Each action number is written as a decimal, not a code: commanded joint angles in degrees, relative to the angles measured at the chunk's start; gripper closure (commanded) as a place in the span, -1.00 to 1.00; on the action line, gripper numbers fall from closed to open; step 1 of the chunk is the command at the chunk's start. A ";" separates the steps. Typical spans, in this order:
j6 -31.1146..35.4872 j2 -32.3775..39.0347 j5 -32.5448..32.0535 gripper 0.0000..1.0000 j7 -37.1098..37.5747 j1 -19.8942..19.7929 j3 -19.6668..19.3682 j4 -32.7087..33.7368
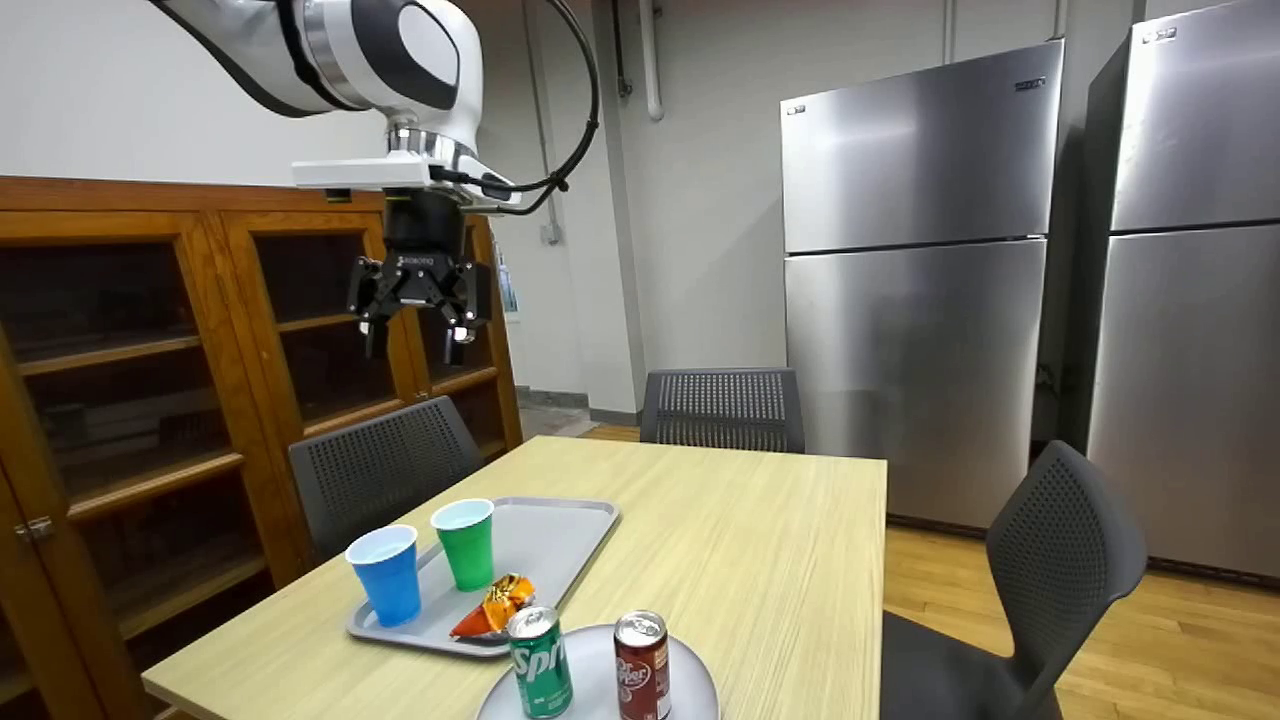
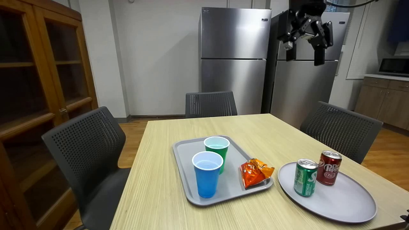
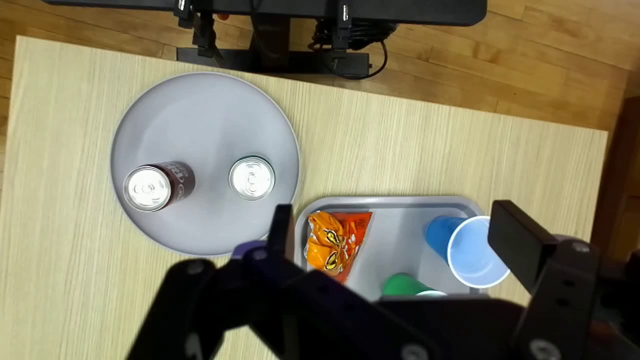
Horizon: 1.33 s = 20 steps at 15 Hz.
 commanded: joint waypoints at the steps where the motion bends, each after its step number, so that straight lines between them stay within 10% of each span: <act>1: -0.12 0.03 0.11 -1.00 -0.12 -0.72 0.66 0.09; 20: 23.02 8.75 -0.80 -1.00 7.70 1.53 5.70 -4.95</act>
